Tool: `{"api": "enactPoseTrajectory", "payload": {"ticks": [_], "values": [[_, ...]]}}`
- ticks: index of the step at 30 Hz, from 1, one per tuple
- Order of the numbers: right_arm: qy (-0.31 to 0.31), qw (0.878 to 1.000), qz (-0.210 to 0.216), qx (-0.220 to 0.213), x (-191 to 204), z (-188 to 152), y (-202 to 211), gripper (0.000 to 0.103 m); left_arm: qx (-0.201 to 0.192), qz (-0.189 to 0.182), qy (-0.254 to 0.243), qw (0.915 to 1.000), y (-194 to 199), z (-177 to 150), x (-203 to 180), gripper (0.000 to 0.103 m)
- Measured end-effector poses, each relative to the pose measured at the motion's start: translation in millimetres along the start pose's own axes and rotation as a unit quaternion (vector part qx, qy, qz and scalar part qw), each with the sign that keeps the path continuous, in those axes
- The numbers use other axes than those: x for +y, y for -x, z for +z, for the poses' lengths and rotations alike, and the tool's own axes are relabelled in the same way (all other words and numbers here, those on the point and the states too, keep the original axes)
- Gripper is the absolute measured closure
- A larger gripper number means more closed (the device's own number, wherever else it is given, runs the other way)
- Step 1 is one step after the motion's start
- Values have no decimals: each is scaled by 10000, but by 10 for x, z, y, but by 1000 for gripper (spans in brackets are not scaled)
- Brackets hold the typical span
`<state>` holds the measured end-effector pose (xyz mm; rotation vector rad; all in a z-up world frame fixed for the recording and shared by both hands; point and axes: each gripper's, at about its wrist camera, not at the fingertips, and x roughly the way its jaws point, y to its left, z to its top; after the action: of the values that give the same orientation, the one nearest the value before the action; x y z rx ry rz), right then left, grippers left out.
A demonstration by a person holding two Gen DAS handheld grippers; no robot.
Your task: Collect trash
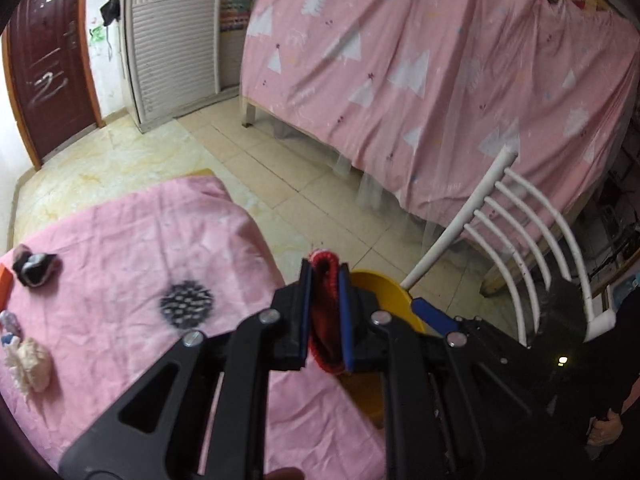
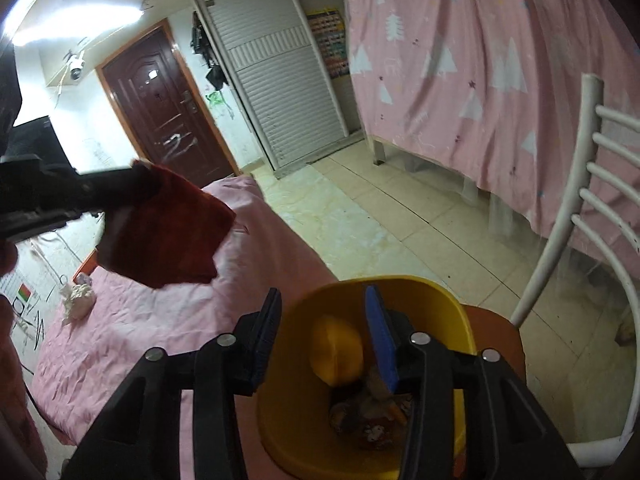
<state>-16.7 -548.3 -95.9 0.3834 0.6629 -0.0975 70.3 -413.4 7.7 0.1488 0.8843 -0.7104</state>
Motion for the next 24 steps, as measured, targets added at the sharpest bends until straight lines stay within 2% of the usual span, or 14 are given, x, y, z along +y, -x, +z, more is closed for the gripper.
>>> {"api": "enactPoseTrajectory", "payload": {"ticks": [2, 5, 7, 9, 11, 17, 24], "values": [[-53, 10000, -3, -8, -53, 1, 2, 53, 67, 58, -74, 9999, -92, -10, -66, 92], [-150, 9999, -41, -40, -126, -10, 19, 47, 202, 31, -126, 9997, -199, -51, -136, 92], [-195, 9998, -64, -68, -155, -5, 35, 46, 260, -4, -139, 9996, -240, -60, -166, 82], [-239, 9996, -75, -94, -183, -7, 54, 45, 299, -69, -118, 9995, -260, -69, -172, 57], [-260, 9995, -94, -122, -208, -13, 75, 44, 254, -82, -101, 9996, -239, -75, -174, 49], [-250, 9995, -35, -176, -188, -3, 94, 41, 105, -104, -35, 9999, -66, -78, -101, 49], [44, 9998, 78, -196, 59, 7, 99, 40, -115, 27, -61, 9999, 149, -92, 12, 49]]}}
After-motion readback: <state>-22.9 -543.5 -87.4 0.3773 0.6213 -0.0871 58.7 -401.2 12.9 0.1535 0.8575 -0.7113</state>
